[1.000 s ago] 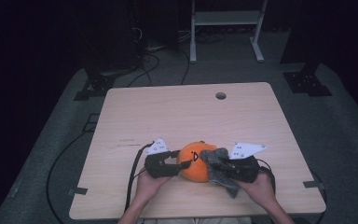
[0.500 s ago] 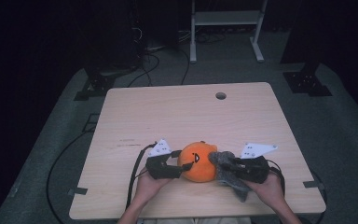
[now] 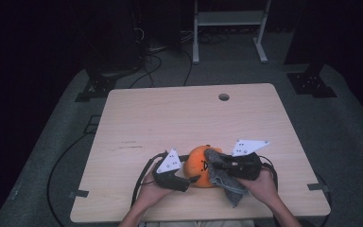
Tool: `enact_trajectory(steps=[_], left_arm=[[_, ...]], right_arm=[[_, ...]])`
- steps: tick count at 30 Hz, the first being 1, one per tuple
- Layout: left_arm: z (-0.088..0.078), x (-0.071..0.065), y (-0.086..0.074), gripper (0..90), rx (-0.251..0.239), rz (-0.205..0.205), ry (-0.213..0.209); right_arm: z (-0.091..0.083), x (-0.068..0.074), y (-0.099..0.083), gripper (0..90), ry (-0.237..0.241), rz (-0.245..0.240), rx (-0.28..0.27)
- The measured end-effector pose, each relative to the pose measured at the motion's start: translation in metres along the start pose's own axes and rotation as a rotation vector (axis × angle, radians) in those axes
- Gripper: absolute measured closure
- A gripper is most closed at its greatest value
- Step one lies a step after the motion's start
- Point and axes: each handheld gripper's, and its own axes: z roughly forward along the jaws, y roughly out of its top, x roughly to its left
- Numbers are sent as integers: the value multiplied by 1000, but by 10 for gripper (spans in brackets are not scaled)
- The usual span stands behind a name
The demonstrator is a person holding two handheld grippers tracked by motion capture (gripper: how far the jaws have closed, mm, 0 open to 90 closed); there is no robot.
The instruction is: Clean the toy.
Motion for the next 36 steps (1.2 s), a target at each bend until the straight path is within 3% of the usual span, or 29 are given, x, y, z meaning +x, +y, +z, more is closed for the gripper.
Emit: enact_trajectory(steps=[1,3,6,10,13,15,17,20,22,24,31,33,35,36], left_arm=[[1,2,1,132,3,-23,-4],[1,3,2,147,-7,-50,-11],[0,0,2,343,-3,19,-5],[-1,-10,3,426,11,115,3],[-2,-9,1,416,-1,109,-15],[-2,-8,2,352,-10,89,-11],[0,-8,4,303,-13,80,-18],[2,-14,5,361,-14,135,-11],[1,-16,5,402,-2,171,-5],[0,-15,3,432,-9,166,-16],[0,-15,1,416,-21,157,-23],[1,-14,3,320,-25,121,-14],[4,-9,7,161,-27,51,-23],[5,-8,9,124,-29,34,-24]], right_arm=[[-1,1,-2,754,6,-3,9],[-3,5,-4,754,36,-5,16],[-3,12,2,754,37,-25,5],[-1,9,14,754,15,-34,-12],[-5,0,14,755,-32,-8,6],[-10,-9,8,758,-57,32,16],[-13,-14,3,758,-37,63,24],[-11,-4,10,757,26,16,15],[-5,7,19,756,26,-44,29],[-2,9,24,756,30,-58,26],[-11,-22,15,758,-20,42,12],[-13,-26,11,758,-20,66,18],[-14,-21,11,759,-7,50,22],[-13,-17,12,759,6,39,21]])
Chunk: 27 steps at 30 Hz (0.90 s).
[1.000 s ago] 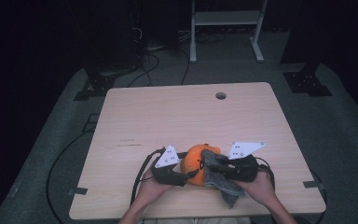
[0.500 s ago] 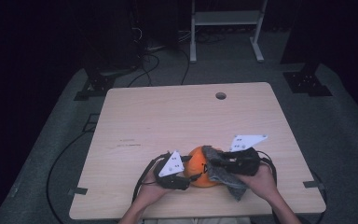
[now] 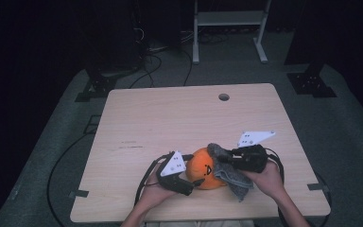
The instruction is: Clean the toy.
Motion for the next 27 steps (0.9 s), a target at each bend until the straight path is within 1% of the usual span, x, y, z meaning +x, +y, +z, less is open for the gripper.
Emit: enact_trajectory(steps=[1,2,3,4,5,7,8,11,12,13,15,17,19,20,21,23,24,25,26,27], left_arm=[[1,0,1,121,-4,-2,6],[2,-2,0,154,3,13,22],[1,-3,-2,252,8,42,44],[0,-3,-3,306,7,56,40],[-2,-3,-5,343,6,52,37],[-3,-2,-6,365,12,55,34],[-4,-2,-7,368,15,55,33],[-5,-1,-8,376,21,60,29],[-5,-1,-8,377,21,62,27],[-5,-1,-9,378,17,62,26],[-5,-2,-9,383,14,70,24],[-4,-3,-9,389,15,85,23],[-5,-4,-9,388,19,90,22],[-5,-3,-9,377,17,86,19],[-6,-2,-9,326,5,61,13],[-6,6,-7,191,-35,-39,-20],[-6,9,-6,164,-48,-62,-31],[-6,10,-6,191,-46,-48,-27],[-6,8,-7,273,-37,-18,-5],[-7,7,-8,331,-29,-7,7]], right_arm=[[2,4,1,759,27,-12,1],[4,9,1,758,45,-29,8],[7,13,2,758,46,-49,21],[7,15,2,759,42,-59,28],[7,14,2,759,38,-59,26],[2,6,-1,759,20,-30,16],[0,1,-3,759,7,-4,10],[-7,-13,-12,759,-39,36,15],[-10,-16,-14,759,-39,57,10],[-12,-17,-15,759,-40,64,5],[-14,-15,-12,759,-41,57,-7],[-11,-11,-8,758,-24,45,-19],[-3,-5,-5,757,6,17,-13],[1,-2,-4,757,16,4,-4],[5,0,-4,757,25,-5,3],[10,1,-6,758,50,-1,6],[11,2,-7,758,58,-3,8],[12,3,-7,758,69,-2,4],[12,3,-7,757,68,-4,4],[11,3,-7,756,50,-13,7]])
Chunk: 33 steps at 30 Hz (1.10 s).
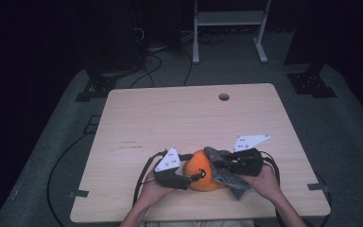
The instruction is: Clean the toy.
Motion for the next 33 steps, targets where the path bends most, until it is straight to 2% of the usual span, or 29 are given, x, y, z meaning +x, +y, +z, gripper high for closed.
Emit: enact_trajectory(steps=[2,5,7,8,11,13,14,15,17,20,22,26,28,29,31,32,33], left_arm=[[-2,3,-2,385,8,-24,3],[-6,9,-6,409,23,-44,13],[-7,12,-9,407,18,-66,18],[-7,12,-8,396,15,-73,20],[-5,9,-1,226,4,-47,43],[-2,5,2,243,27,-18,47],[-2,3,0,301,38,3,54],[-2,4,-2,358,42,2,58],[-5,10,-6,405,47,-46,50],[-9,20,-10,420,53,-120,65],[-9,24,-12,419,52,-155,75],[-7,24,-12,410,45,-191,100],[-7,24,-11,399,43,-192,93],[-7,24,-11,380,38,-192,79],[-7,23,-11,295,19,-194,30],[-6,21,-11,233,21,-179,7],[-4,18,-10,206,28,-147,3]], right_arm=[[-2,-6,-3,756,-41,12,-5],[-5,-18,-13,756,-88,49,26],[-6,-21,-19,756,-80,77,34],[-6,-19,-19,755,-78,72,30],[-5,-9,-10,752,-61,33,1],[-1,-5,-5,752,-56,9,-5],[2,-4,-4,752,-52,5,-3],[3,-4,-4,752,-56,-4,8],[2,-7,-8,752,-57,10,15],[-1,-14,-18,752,-76,37,41],[-2,-13,-23,752,-54,52,42],[2,8,-15,751,20,-21,13],[8,16,-11,747,9,-56,27],[10,15,-11,746,-5,-57,30],[12,8,-12,746,-41,-21,26],[11,3,-13,746,-68,-3,23],[11,-3,-14,747,-93,19,19]])
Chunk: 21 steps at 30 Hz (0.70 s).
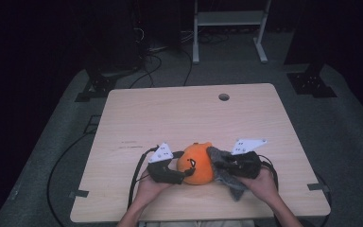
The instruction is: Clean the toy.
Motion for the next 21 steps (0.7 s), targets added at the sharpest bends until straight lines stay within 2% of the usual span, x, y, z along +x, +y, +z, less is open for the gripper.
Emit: enact_trajectory(steps=[1,3,5,6,8,11,12,13,14,15,16,17,18,20,21], left_arm=[[1,-4,0,190,10,33,7],[3,-8,2,195,36,72,28],[2,-9,1,312,40,107,55],[2,-8,1,361,47,103,68],[0,-4,1,407,41,60,76],[0,-1,1,415,31,23,79],[0,0,1,383,24,18,75],[0,0,0,290,9,8,55],[0,1,0,187,15,3,45],[2,0,0,131,30,10,58],[3,-1,0,111,50,24,63],[5,-1,0,120,60,31,56],[5,-1,0,166,60,37,56],[3,-2,1,284,55,64,64],[3,-2,2,318,48,60,60]], right_arm=[[0,-5,-1,747,-9,22,0],[1,-10,-2,746,-9,37,-2],[1,-8,-1,747,-10,27,1],[1,-6,-1,747,-9,21,-1],[-2,2,2,746,10,-7,-18],[1,13,8,738,14,-36,-39],[3,14,9,738,-1,-46,-30],[5,13,8,739,-6,-42,-30],[5,9,8,741,-5,-19,-31],[4,5,6,741,-10,-2,-33],[3,2,4,741,-14,15,-35],[2,1,4,741,-10,27,-36],[1,1,4,740,-1,26,-40],[3,9,6,739,11,-7,-42],[3,14,8,738,23,-32,-43]])
